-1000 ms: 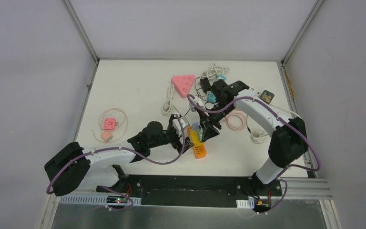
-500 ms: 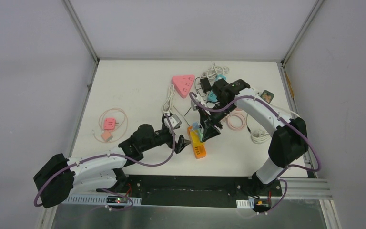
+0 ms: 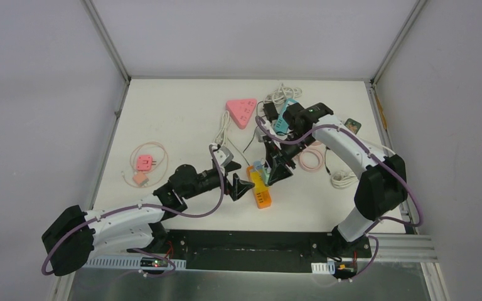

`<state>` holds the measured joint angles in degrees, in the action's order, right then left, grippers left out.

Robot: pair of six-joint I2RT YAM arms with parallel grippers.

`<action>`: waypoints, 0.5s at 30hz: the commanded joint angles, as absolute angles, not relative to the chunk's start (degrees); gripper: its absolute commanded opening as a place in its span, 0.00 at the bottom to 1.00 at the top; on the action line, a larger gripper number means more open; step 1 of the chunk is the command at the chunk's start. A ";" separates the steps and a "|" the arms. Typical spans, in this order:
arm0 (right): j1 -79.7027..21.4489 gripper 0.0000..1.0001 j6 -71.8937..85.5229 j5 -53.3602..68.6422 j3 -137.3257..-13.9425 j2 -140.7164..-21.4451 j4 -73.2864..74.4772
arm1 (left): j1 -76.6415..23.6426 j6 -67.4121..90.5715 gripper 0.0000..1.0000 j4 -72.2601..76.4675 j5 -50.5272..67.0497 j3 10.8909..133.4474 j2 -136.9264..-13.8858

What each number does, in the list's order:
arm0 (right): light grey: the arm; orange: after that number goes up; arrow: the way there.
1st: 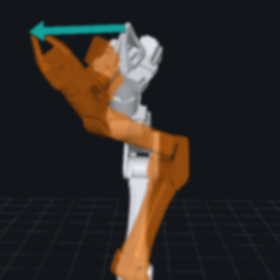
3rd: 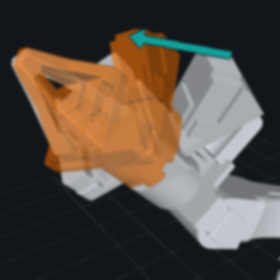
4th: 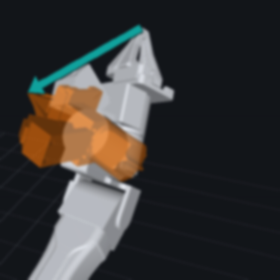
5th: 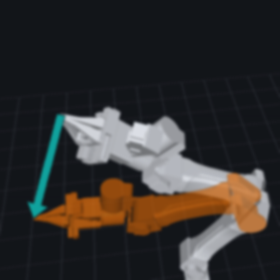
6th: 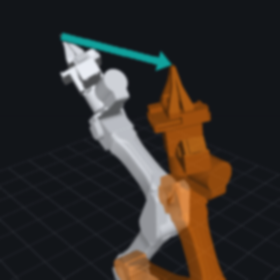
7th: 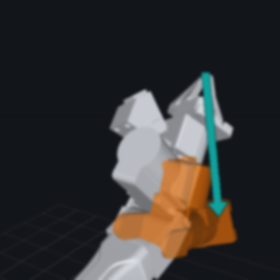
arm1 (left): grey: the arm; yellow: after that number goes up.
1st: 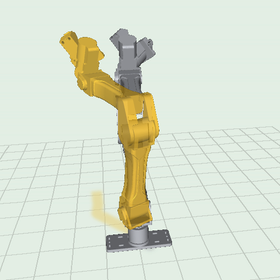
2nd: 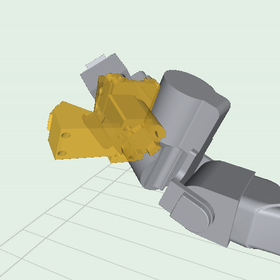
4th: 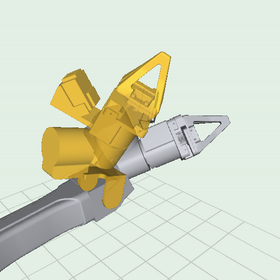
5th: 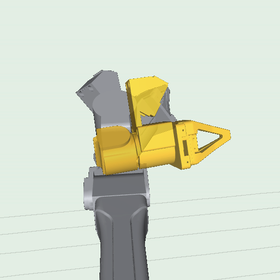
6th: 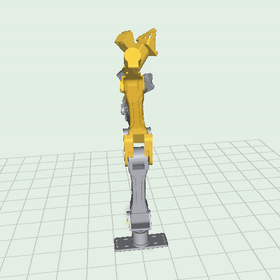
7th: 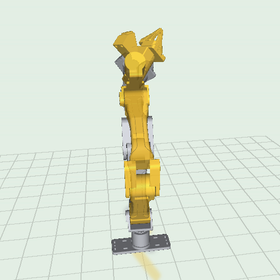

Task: Pull the plug off the socket
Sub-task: Remove the plug from the socket, then place the plug at the center of the board.

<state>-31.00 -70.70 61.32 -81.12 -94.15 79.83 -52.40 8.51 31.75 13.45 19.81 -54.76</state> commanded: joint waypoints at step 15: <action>-28.30 0.00 -39.06 77.07 -77.78 -91.02 54.93 | -53.88 -13.16 0.92 50.75 10.71 16.81 -58.82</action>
<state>-28.62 -56.16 71.13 -80.42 -94.00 70.43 -52.60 -5.39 43.81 13.06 15.22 -56.34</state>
